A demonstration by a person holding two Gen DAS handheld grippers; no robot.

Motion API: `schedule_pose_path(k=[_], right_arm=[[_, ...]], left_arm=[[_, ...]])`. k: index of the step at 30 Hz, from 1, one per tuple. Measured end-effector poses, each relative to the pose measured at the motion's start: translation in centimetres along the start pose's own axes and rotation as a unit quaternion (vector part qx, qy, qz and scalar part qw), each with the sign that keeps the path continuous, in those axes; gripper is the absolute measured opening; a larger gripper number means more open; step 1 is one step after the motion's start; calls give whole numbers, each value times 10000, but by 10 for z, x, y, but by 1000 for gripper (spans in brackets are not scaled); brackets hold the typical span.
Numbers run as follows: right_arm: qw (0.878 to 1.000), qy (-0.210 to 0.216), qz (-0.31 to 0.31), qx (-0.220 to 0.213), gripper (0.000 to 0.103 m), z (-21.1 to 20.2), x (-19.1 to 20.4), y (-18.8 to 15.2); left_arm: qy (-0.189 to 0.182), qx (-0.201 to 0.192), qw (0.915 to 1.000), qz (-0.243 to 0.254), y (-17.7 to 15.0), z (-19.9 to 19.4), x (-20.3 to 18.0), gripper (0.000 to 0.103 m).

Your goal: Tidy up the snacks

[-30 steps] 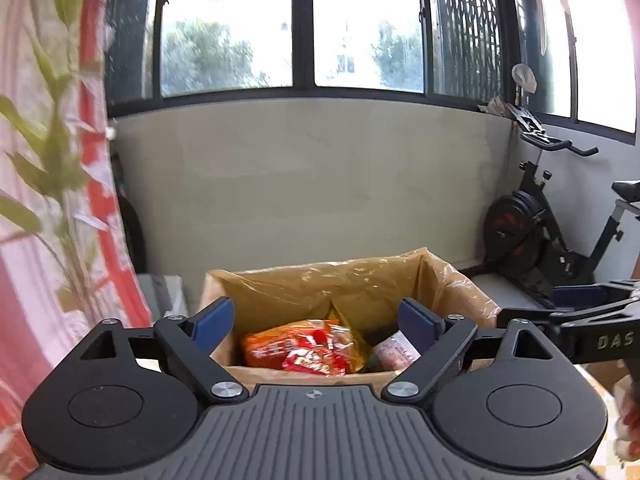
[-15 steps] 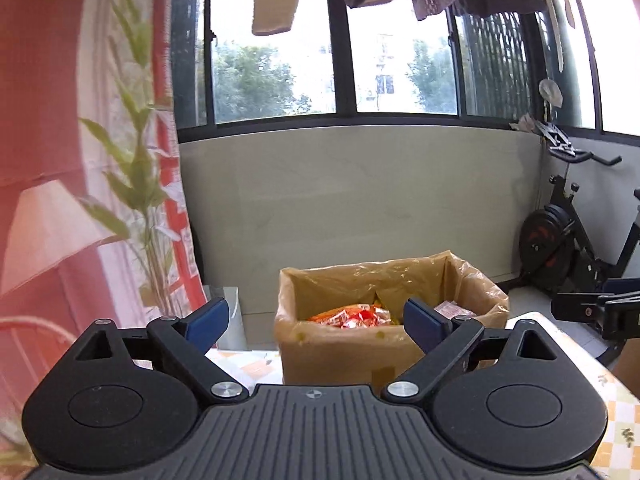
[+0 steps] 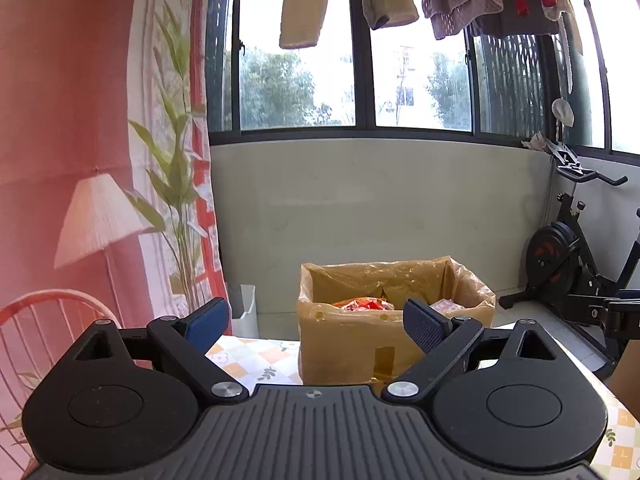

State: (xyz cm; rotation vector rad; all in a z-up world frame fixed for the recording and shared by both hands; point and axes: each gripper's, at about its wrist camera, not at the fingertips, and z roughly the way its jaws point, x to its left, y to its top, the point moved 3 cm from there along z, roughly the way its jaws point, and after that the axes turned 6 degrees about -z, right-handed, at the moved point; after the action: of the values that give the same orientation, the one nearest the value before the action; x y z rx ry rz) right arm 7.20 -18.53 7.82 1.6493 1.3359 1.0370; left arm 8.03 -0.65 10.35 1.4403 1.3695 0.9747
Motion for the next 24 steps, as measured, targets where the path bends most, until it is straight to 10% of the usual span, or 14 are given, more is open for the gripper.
schedule_pose_path(k=[24], right_arm=[[9999, -35, -142, -58, 102, -17, 12, -3]], left_arm=[[-5, -255, 9997, -37, 8, -18, 7, 95]])
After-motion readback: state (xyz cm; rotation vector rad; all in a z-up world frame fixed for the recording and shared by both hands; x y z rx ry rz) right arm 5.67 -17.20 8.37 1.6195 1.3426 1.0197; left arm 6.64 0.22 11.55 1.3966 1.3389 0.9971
